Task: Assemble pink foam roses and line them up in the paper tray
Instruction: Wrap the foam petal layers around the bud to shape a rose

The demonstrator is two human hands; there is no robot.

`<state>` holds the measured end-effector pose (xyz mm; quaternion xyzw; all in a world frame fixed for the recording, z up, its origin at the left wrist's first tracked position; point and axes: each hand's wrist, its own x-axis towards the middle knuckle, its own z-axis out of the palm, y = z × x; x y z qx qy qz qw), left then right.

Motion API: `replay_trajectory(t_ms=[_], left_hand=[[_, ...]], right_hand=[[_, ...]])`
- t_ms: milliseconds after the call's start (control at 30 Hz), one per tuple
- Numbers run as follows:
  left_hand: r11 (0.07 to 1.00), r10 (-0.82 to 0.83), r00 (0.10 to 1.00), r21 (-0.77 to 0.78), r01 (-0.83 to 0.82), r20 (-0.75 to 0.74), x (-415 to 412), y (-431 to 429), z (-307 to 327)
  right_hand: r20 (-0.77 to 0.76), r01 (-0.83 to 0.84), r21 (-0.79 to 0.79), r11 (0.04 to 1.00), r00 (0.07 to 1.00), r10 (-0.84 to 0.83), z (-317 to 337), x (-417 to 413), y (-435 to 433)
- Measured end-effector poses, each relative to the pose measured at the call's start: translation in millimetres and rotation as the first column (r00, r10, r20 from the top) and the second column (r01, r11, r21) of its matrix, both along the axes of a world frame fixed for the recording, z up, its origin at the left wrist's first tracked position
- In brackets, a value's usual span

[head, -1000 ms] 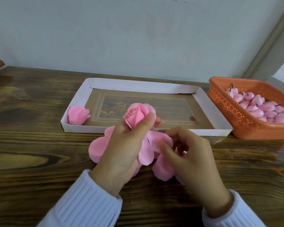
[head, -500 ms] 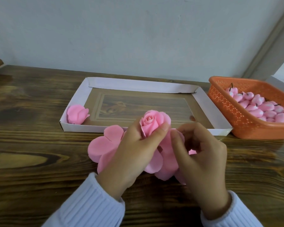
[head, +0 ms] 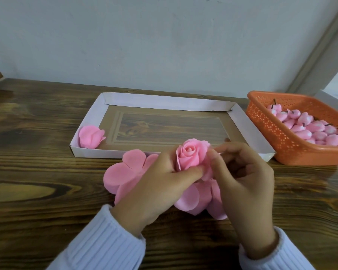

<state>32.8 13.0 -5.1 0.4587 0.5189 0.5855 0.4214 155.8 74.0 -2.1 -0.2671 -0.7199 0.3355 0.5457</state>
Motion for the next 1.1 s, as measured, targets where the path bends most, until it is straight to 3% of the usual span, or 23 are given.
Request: replay_trajectory(t_ms=[167, 333, 433, 667, 767, 933, 1100], left_hand=[[0.996, 0.094, 0.996, 0.007, -0.094, 0.008, 0, 1, -1], [0.991, 0.131, 0.945, -0.003, -0.137, 0.299, 0, 3, -1], [0.988, 0.119, 0.888, 0.037, -0.151, 0.444, -1, 6, -2], [0.965, 0.174, 0.816, 0.072, -0.254, 0.551, -3, 9, -2], [0.968, 0.177, 0.843, 0.065, -0.243, 0.508, -2, 8, -4], [0.983, 0.181, 0.967, 0.01, -0.186, 0.182, 5, 5, -9], [0.985, 0.172, 0.985, 0.021, -0.172, 0.01, 12, 4, -6]], right_hand=[[-0.107, -0.047, -0.109, 0.993, 0.994, 0.036, -1, -1, 0], [-0.133, -0.106, -0.152, 0.983, 0.987, 0.086, -1, -1, -1], [-0.136, -0.213, -0.269, 0.939, 0.974, 0.182, -5, -3, 0], [0.091, -0.266, -0.269, 0.926, 0.95, 0.3, -11, -7, -2], [0.078, -0.214, -0.23, 0.949, 0.968, 0.237, -10, -9, -5], [0.055, -0.111, -0.138, 0.984, 0.991, 0.119, -6, -6, -5], [0.017, -0.056, -0.051, 0.997, 0.998, 0.057, -5, -5, -3]])
